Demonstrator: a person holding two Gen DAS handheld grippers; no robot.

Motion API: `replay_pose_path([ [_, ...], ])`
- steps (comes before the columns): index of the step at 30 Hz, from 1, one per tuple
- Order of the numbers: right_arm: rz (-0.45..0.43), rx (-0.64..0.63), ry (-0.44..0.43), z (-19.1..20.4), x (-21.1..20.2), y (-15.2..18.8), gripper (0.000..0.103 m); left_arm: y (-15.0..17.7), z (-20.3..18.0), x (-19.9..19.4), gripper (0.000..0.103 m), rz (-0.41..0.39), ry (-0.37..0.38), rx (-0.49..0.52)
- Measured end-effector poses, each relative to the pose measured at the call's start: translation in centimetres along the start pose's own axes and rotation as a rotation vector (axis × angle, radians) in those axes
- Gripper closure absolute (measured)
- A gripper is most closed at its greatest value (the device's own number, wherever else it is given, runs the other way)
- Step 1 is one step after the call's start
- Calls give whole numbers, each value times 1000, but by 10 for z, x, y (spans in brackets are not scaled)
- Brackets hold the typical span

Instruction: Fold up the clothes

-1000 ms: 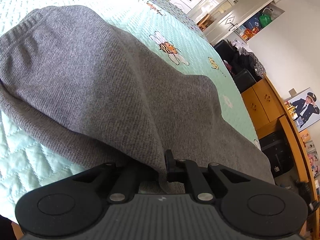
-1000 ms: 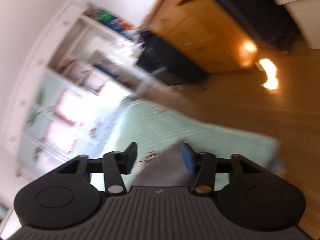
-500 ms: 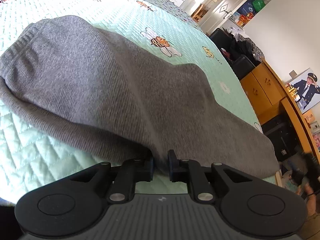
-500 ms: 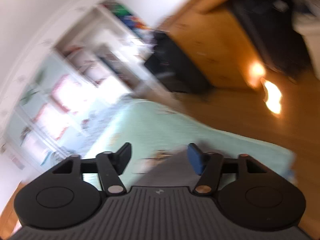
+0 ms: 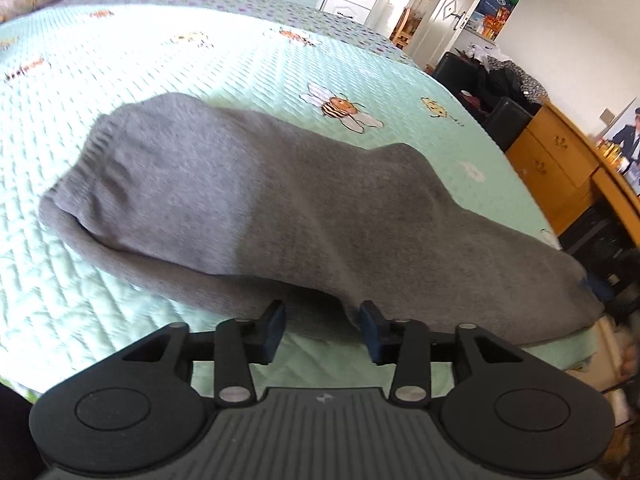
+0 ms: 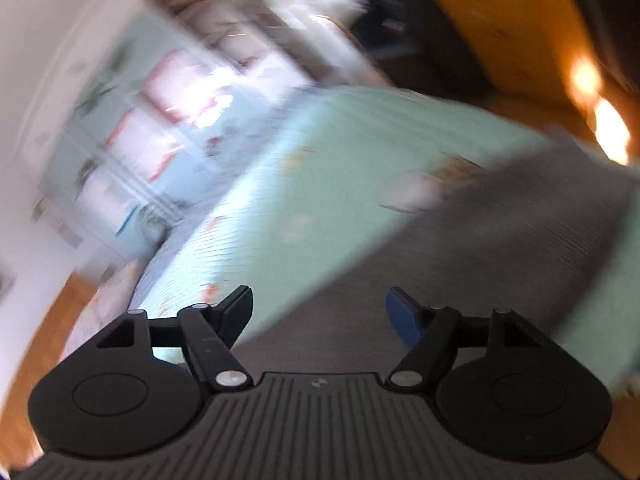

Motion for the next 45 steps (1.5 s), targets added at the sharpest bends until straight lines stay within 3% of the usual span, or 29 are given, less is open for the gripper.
replay_pose_path([
  [4, 3, -212, -79, 44, 8, 1, 12, 1, -1, -4, 54, -3, -19, 25],
  [7, 146, -269, -51, 43, 47, 15, 11, 1, -2, -8, 54, -8, -27, 42],
  [11, 160, -349, -69, 63, 48, 32, 8, 0, -3, -14, 53, -22, -55, 73],
  [18, 182, -489, -101, 98, 49, 62, 8, -7, -12, -29, 48, -80, -172, 186],
  [22, 236, -397, -192, 92, 64, 68, 8, -13, -20, -37, 47, -111, -229, 243],
  [26, 341, -264, -160, 63, 93, 85, 8, -20, -25, -44, 44, -125, -263, 268],
  [31, 293, -400, -152, 70, 70, 106, 5, -25, -30, -50, 38, -135, -316, 300],
  [37, 299, -599, -84, 94, 84, 130, 0, -35, -41, -50, 36, -143, -319, 323],
  [45, 284, -620, -68, 92, 92, 136, 0, -50, -72, -17, 29, -143, -271, 394],
])
Point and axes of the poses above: each gripper's, at about its wrist camera, not at the fingertips, and x roughly the way its jaws point, z to its left, y to its underside, the point moved 1 cm from there along x, roughly the way its jaws point
